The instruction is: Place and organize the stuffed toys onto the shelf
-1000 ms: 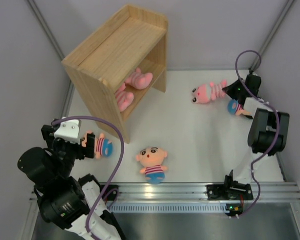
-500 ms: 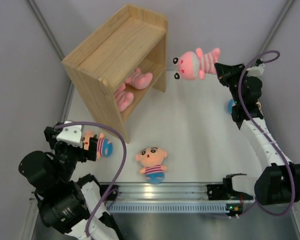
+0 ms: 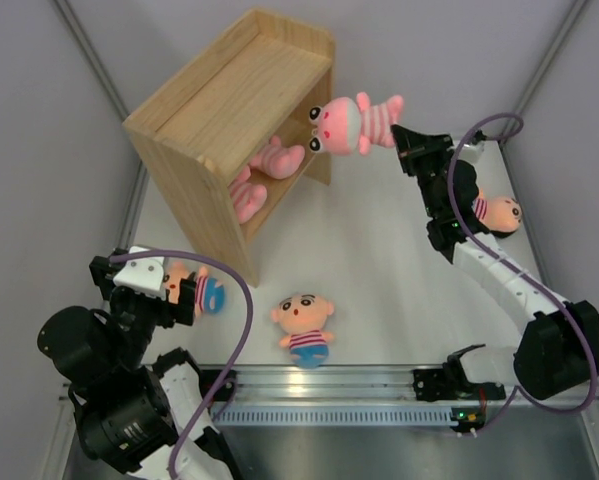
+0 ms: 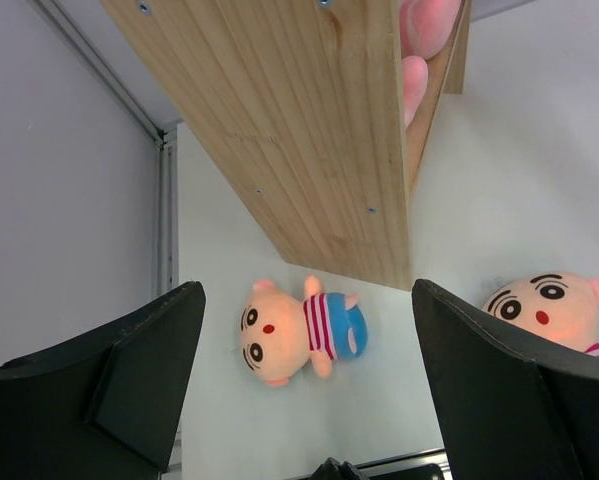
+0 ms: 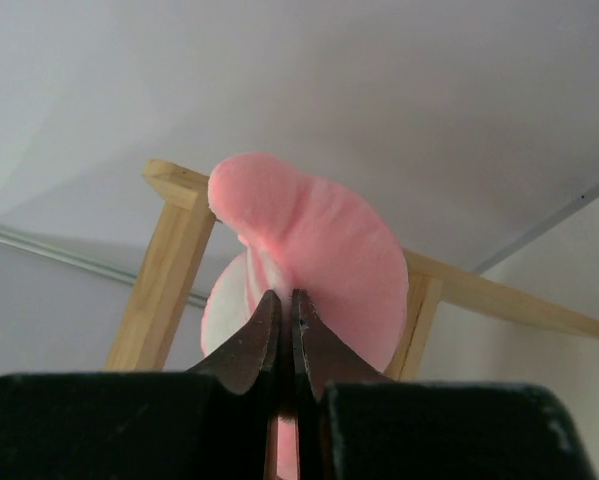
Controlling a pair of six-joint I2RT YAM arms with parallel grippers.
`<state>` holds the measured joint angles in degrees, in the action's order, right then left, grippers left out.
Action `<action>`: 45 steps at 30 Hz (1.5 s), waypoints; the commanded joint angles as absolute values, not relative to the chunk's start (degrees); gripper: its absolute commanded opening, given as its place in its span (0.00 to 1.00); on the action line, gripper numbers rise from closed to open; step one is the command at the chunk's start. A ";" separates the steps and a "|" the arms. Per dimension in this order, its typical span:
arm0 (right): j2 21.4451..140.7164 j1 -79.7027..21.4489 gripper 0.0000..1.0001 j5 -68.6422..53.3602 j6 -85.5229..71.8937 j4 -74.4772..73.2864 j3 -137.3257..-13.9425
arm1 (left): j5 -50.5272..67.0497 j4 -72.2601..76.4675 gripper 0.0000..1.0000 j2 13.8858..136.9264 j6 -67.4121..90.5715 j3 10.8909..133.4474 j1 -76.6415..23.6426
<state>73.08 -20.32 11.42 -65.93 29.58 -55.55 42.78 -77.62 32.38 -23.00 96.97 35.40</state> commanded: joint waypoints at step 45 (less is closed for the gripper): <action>106.61 -41.57 0.00 45.53 -90.96 36.57 -82.79 | 35.51 -76.46 0.91 31.20 -20.57 97.21 30.24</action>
